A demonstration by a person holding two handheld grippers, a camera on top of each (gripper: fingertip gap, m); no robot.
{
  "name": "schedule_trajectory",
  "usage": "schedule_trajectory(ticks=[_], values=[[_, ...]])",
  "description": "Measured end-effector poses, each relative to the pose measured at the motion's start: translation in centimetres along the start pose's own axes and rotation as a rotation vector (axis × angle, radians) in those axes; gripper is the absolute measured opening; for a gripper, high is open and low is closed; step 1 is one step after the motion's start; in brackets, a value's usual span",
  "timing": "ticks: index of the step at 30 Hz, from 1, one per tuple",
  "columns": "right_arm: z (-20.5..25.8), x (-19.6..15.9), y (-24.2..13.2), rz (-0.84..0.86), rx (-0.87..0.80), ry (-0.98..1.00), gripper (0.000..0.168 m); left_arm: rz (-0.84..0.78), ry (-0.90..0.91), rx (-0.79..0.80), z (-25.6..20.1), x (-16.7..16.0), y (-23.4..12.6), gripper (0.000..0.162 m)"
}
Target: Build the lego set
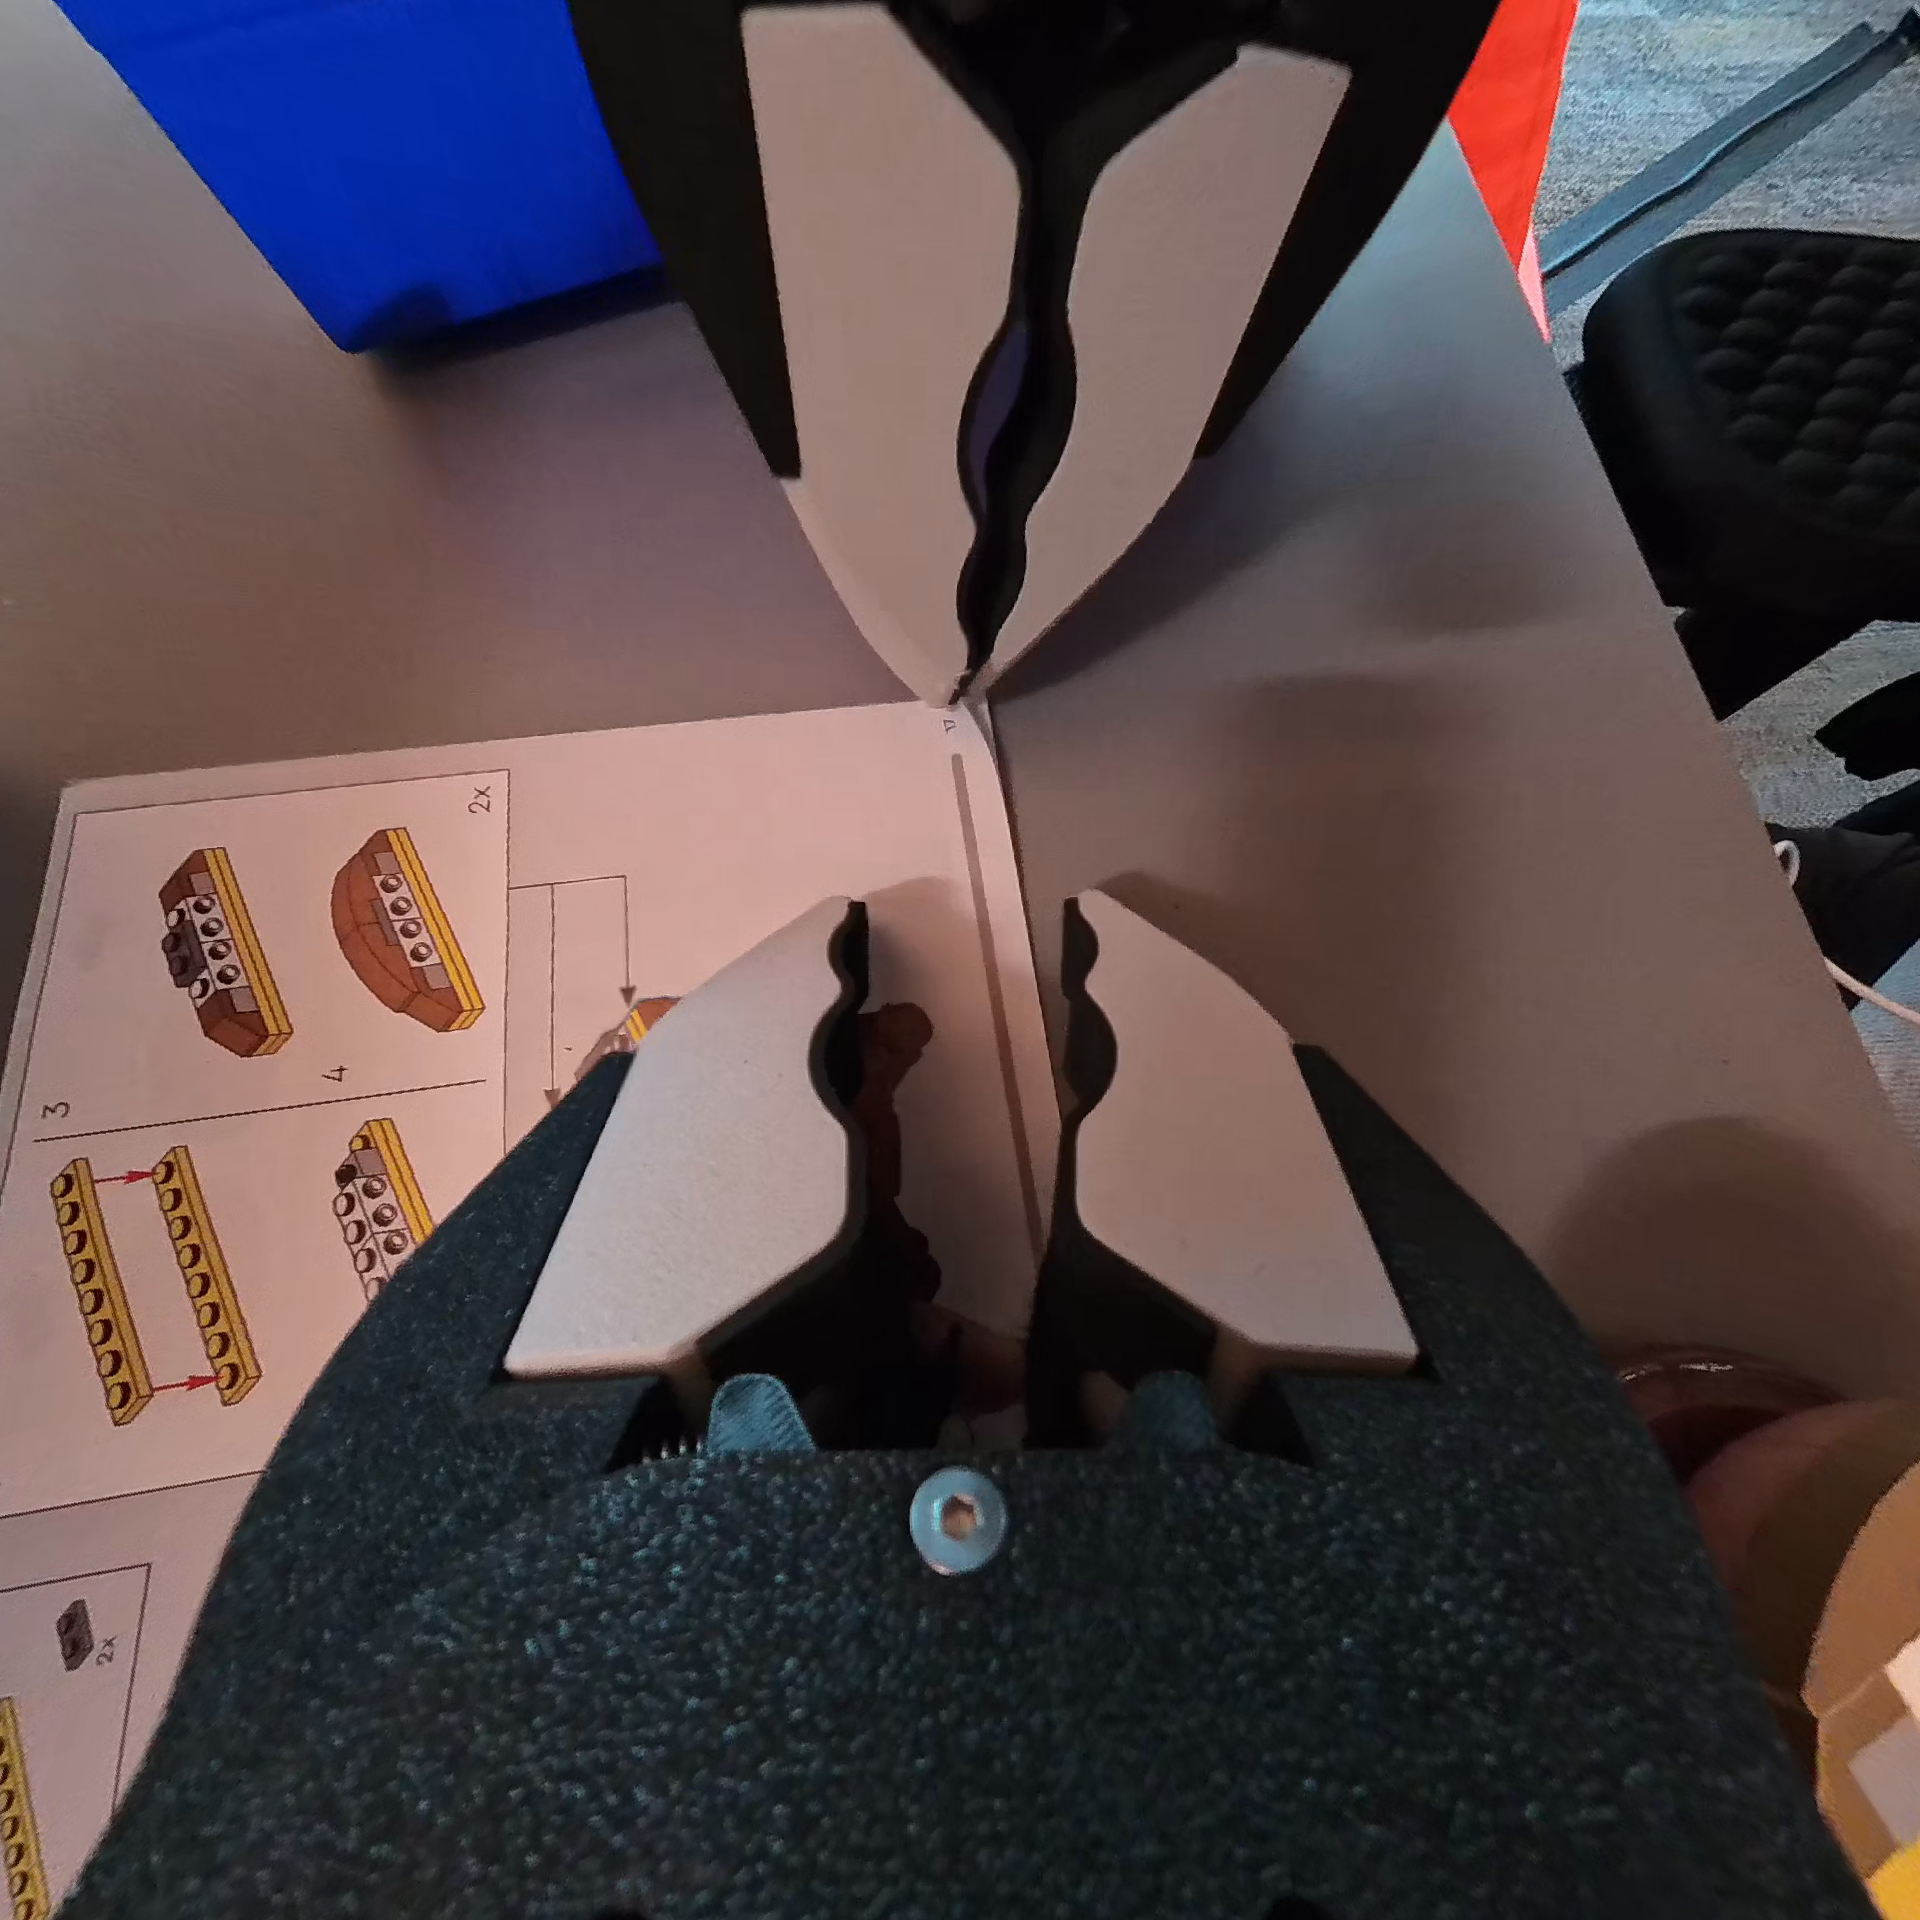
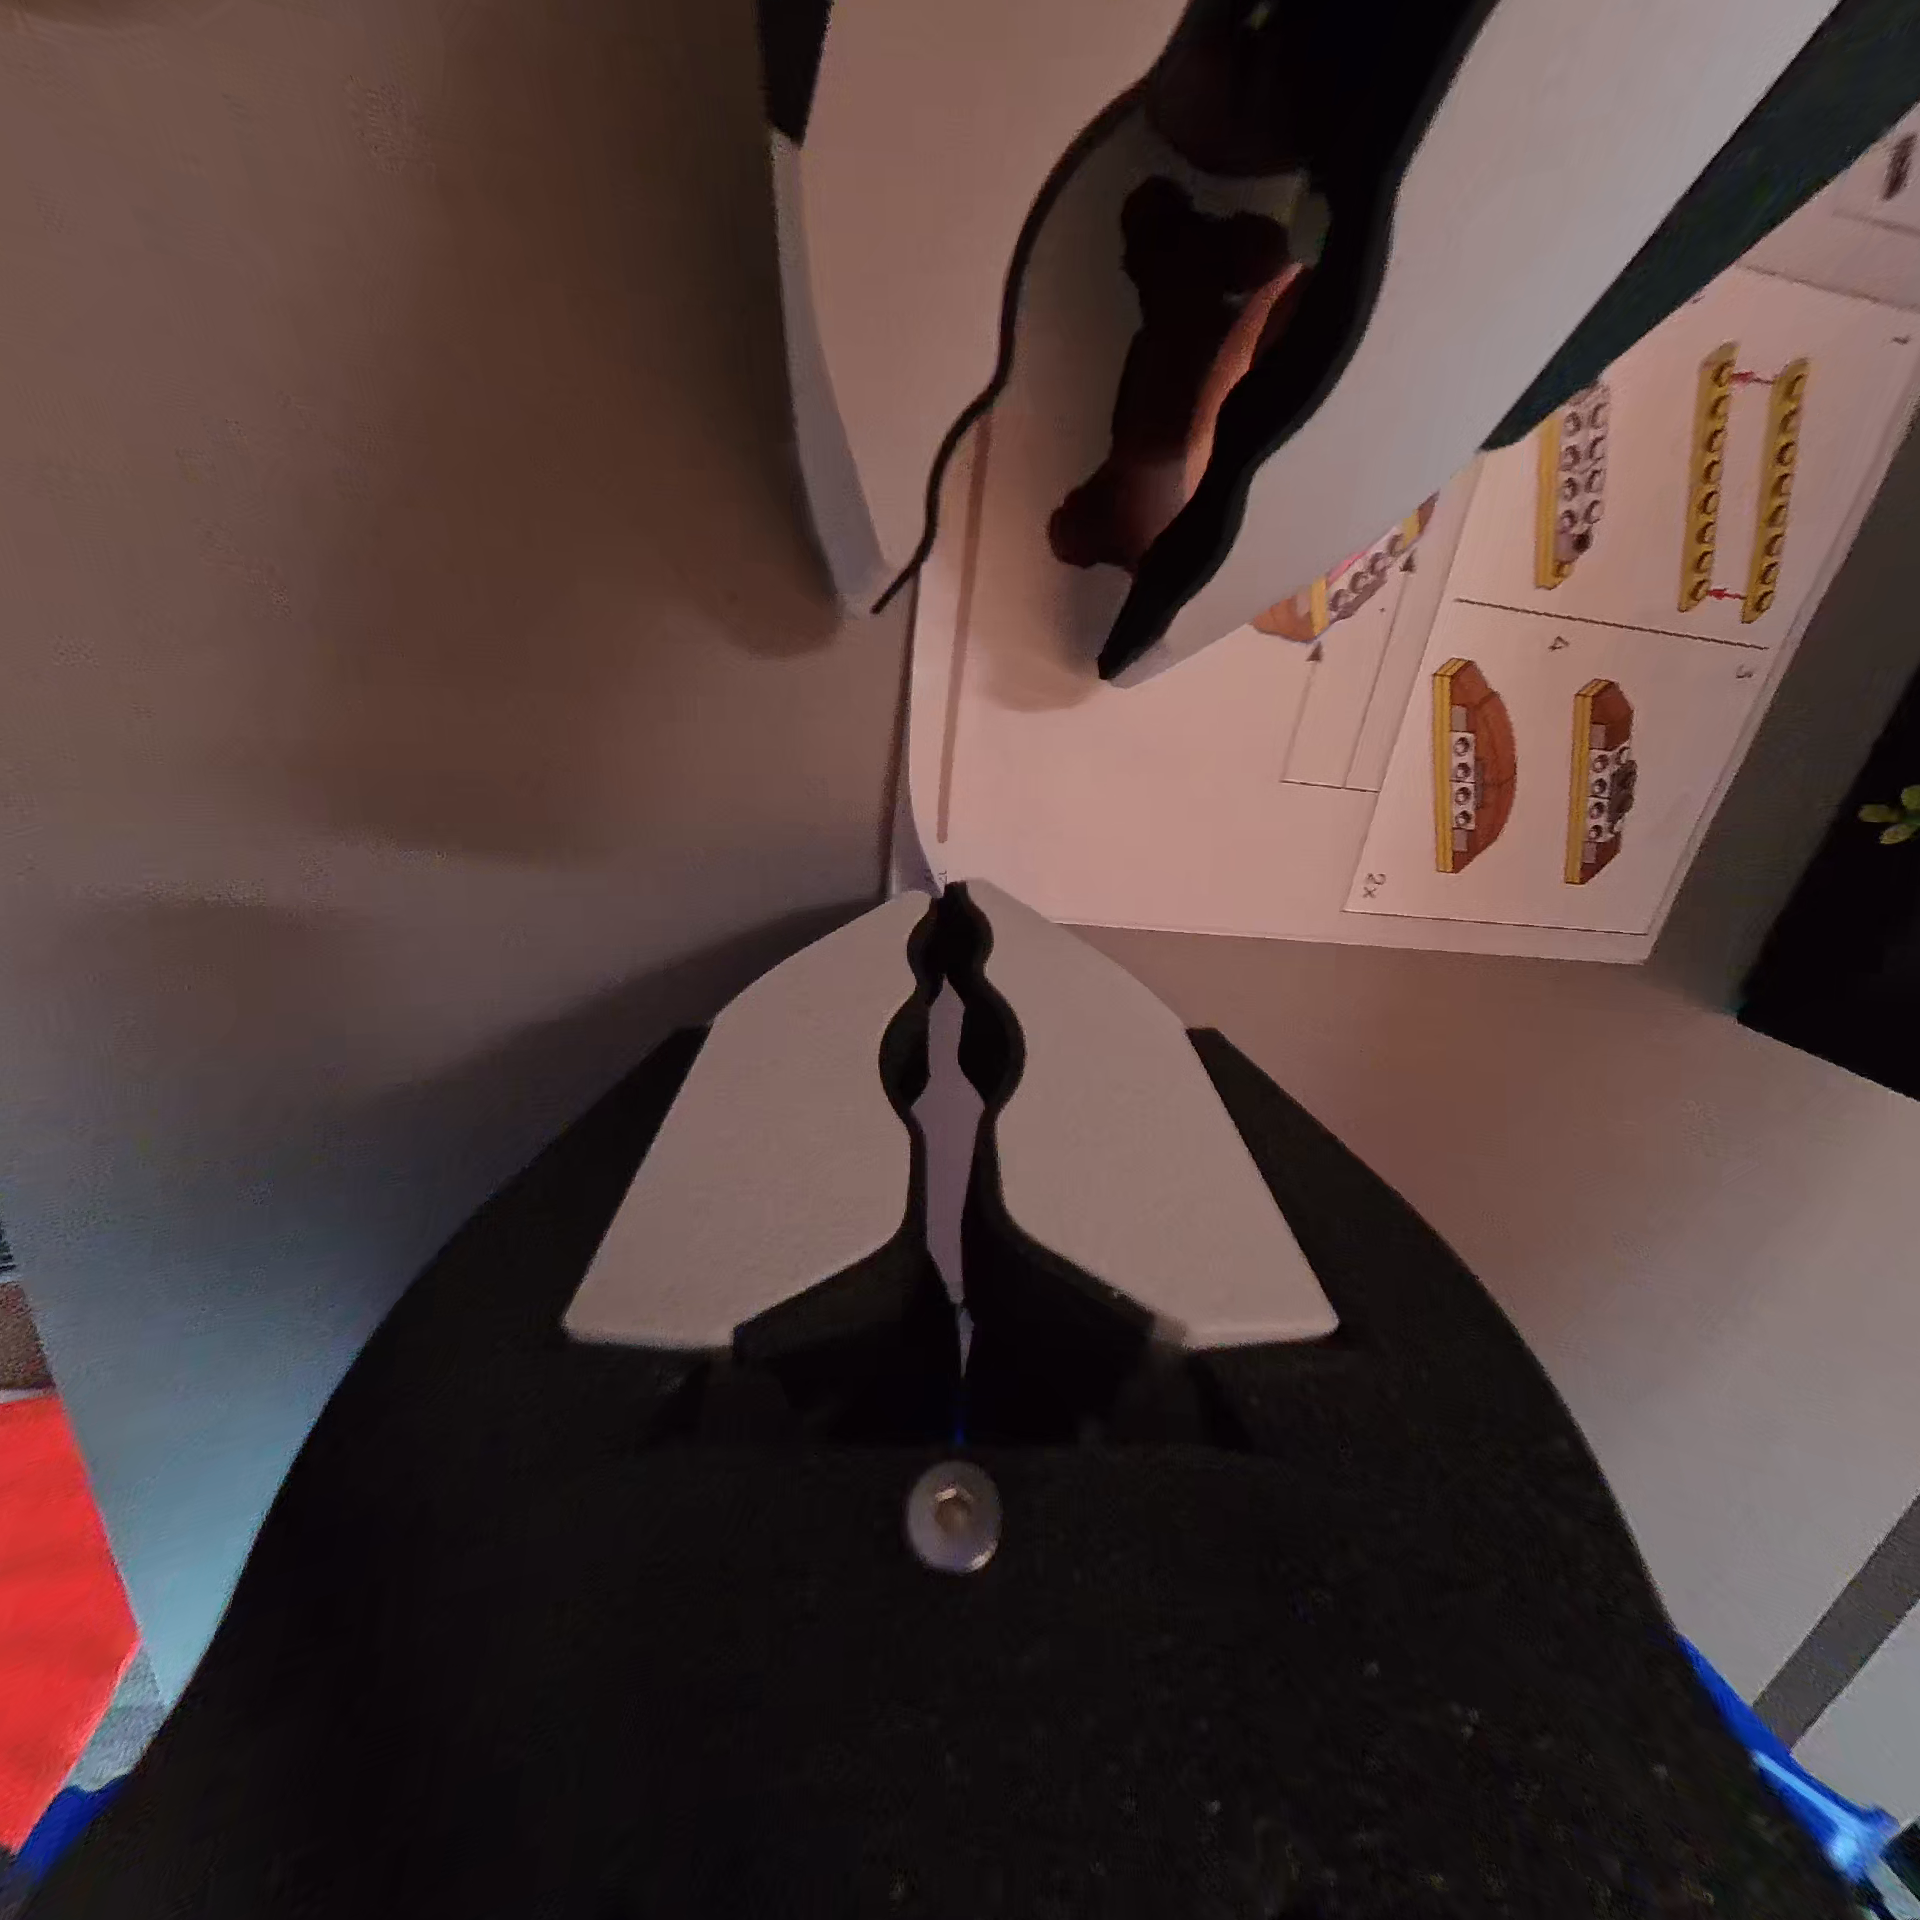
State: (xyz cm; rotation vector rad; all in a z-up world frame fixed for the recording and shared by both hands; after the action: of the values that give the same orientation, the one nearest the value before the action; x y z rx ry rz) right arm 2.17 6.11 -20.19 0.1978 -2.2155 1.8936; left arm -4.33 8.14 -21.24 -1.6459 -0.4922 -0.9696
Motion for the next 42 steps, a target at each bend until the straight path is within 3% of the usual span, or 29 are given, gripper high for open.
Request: schedule_trajectory(ticks=[3,8,11,13,15,18,21,24,29,33,38,42], values=[[-0.9,0.5,-0.9,-0.034,-0.065,0.001,0.0,-0.036,0.008,0.02,0.1,0.4,-0.4,0.043],[-2.2,1.8,-2.4,-0.1,-0.163,0.042,0.0,-0.103,0.032,0.094,0.1,1.8,-0.9,0.042],[-2.8,3.5,-3.4,-0.181,-0.199,0.069,0.0,-0.089,0.025,0.17,0.7,2.0,-1.0,0.031],[-3.3,4.6,-4.1,-0.217,-0.229,0.079,0.0,-0.087,0.029,0.193,1.0,1.9,-1.4,0.011],[-3.8,5.5,-4.5,-0.251,-0.269,0.084,0.0,-0.146,-0.005,0.169,0.8,2.5,-2.1,0.001],[-4.8,6.5,-5.4,-0.32,-0.375,0.115,0.0,-0.223,-0.088,0.153,1.0,3.0,-3.8,0.0],[-5.4,7.3,-7.3,-0.456,-0.482,0.213,0.019,-0.311,-0.152,0.194,1.3,3.0,-6.4,0.0],[-5.5,7.7,-8.3,-0.626,-0.531,0.357,0.023,-0.4,-0.219,0.238,1.3,2.6,-9.2,0.0],[-4.0,7.9,-4.4,-0.64,-0.429,0.522,0.023,-0.532,-0.304,0.392,1.0,1.1,-14.3,0.0],[-2.9,7.4,0.5,-0.471,-0.39,0.57,0.024,-0.585,-0.346,0.577,0.2,-0.8,-18.5,0.0],[-2.6,6.4,3.4,-0.367,-0.414,0.615,0.02,-0.492,-0.376,0.956,-2.1,-5.6,-24.0,0.0],[-2.8,6.4,3.4,-0.402,-0.408,0.667,0.018,-0.386,-0.394,1.113,-4.3,-8.8,-25.6,0.0]])
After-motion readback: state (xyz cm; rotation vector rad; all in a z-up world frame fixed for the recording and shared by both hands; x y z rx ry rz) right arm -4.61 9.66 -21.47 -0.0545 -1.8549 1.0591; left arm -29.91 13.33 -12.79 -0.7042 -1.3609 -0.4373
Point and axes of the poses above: each gripper's, where its closed fingertips meet, y out along the fingers, x out of its top, z = x × y across the jaws, the point moved 3 cm from there along -y, back along the fingers, and after that the axes turned 3 degrees about -z, right-handed, at the moved point
